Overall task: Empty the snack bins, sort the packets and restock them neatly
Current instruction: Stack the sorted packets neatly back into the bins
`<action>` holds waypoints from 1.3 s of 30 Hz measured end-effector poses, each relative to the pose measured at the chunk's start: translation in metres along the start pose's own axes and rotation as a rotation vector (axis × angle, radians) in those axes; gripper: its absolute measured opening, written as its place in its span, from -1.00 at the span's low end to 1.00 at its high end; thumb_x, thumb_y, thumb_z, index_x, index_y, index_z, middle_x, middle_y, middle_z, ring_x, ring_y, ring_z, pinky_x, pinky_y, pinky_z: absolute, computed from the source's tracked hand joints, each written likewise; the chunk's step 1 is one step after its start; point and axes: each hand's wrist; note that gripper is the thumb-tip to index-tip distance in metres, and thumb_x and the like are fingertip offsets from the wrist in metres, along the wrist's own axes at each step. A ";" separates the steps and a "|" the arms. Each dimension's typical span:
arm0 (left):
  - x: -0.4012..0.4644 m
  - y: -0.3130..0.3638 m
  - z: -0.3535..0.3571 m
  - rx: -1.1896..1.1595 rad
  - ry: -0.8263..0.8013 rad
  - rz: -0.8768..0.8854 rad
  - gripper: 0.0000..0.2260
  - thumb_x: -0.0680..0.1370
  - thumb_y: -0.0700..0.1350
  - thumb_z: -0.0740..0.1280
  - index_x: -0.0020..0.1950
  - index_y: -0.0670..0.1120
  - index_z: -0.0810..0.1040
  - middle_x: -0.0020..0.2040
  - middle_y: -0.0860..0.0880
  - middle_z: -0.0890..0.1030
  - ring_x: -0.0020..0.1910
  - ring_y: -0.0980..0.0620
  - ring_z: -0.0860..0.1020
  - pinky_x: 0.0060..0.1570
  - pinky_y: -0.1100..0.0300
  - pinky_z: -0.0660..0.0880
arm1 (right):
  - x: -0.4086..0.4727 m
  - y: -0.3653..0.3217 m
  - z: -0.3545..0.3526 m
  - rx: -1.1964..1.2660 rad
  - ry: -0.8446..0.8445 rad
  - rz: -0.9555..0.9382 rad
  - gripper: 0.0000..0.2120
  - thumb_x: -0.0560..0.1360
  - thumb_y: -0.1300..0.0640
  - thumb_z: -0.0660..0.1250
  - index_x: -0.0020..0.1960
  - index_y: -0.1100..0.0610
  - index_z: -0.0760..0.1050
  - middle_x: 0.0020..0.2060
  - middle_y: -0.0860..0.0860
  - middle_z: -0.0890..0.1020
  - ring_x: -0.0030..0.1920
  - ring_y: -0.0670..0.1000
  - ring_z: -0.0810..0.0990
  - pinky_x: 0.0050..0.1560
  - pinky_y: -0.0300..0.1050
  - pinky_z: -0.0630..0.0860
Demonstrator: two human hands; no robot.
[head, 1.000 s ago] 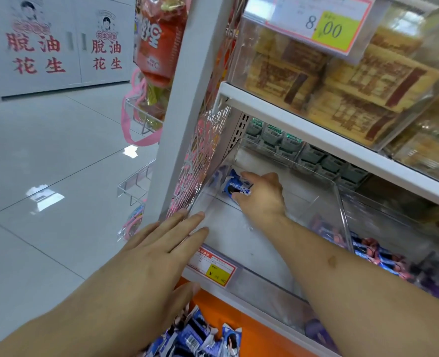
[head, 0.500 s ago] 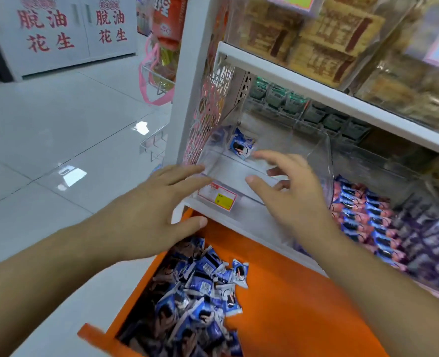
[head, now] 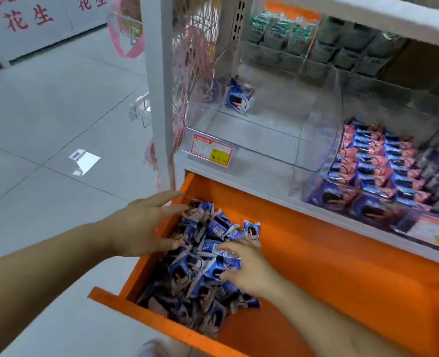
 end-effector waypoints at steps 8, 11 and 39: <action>0.009 -0.004 0.005 -0.105 -0.123 -0.052 -0.20 0.54 0.37 0.30 0.67 0.25 -0.01 0.67 0.25 -0.11 0.60 0.16 0.13 0.58 0.03 0.24 | 0.036 0.012 0.033 -0.141 0.023 0.082 -0.51 0.51 0.04 0.57 0.40 -0.01 0.55 0.37 -0.01 0.57 0.33 0.06 0.56 0.35 0.02 0.52; 0.010 0.005 -0.004 -0.072 -0.073 -0.053 -0.30 0.56 0.32 0.31 0.64 0.20 0.15 0.68 0.18 0.00 0.63 0.08 0.15 0.58 0.08 0.21 | 0.029 -0.001 0.020 0.004 0.062 0.096 -0.60 0.53 0.05 0.55 0.34 -0.04 0.58 0.22 -0.06 0.64 0.20 0.00 0.61 0.27 0.02 0.57; 0.002 0.005 -0.043 -0.514 0.083 -0.231 -0.78 0.52 0.10 0.49 0.04 -0.01 0.66 -0.13 0.03 0.72 -0.24 0.10 0.72 -0.08 -0.01 0.70 | 0.046 -0.047 0.060 -0.056 -0.011 -0.143 -0.70 0.44 0.12 0.61 0.02 -0.11 0.54 0.07 -0.11 0.46 0.09 0.08 0.54 -0.01 0.06 0.59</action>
Point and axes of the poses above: each hand's wrist, its own x-axis towards the middle knuckle, its own z-axis out of the palm, y = z × x
